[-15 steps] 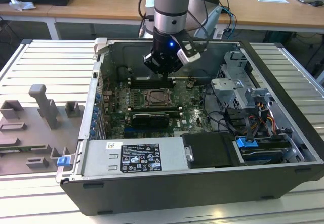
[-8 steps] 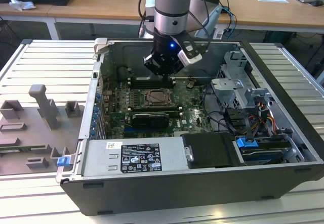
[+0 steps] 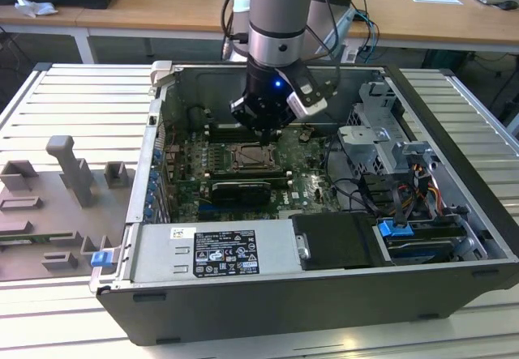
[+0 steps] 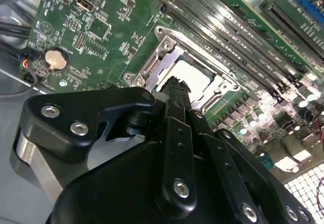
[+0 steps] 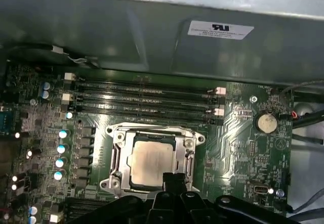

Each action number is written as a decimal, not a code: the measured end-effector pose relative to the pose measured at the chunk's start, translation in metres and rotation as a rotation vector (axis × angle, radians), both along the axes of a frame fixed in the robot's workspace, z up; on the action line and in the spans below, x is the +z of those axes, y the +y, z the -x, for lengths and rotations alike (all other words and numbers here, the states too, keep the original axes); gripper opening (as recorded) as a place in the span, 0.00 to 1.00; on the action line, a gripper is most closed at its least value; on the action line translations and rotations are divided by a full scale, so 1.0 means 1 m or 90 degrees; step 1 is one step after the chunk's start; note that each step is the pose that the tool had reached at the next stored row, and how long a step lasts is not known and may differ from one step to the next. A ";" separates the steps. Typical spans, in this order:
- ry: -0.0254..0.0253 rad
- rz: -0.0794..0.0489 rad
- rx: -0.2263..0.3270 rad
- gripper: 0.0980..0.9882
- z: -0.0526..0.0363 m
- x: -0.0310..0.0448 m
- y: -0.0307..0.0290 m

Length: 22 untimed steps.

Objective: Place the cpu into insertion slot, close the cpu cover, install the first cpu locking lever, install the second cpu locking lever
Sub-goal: 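Install the second cpu locking lever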

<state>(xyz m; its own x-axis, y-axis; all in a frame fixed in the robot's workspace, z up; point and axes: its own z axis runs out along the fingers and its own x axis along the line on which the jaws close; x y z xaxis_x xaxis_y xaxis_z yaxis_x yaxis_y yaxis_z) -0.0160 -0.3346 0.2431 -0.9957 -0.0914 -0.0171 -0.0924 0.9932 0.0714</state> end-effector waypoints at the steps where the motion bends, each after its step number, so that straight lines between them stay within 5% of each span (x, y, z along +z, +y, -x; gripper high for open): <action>1: 0.0000 -0.007 0.000 0.01 0.0000 -0.0003 -0.0005; 3: 0.0000 -0.023 0.000 0.01 0.0000 -0.0022 -0.0070; 7: 0.0000 -0.025 0.000 0.01 0.0003 -0.0039 -0.0236; 13: 0.0000 -0.025 0.000 0.01 0.0007 -0.0066 -0.0404; 22: 0.0000 -0.027 0.000 0.01 0.0268 -0.0084 -0.0453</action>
<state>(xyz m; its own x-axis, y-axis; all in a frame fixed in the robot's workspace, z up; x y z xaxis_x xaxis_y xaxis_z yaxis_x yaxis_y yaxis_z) -0.0428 -0.3799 0.2347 -0.9956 -0.0912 -0.0210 -0.0930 0.9891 0.1141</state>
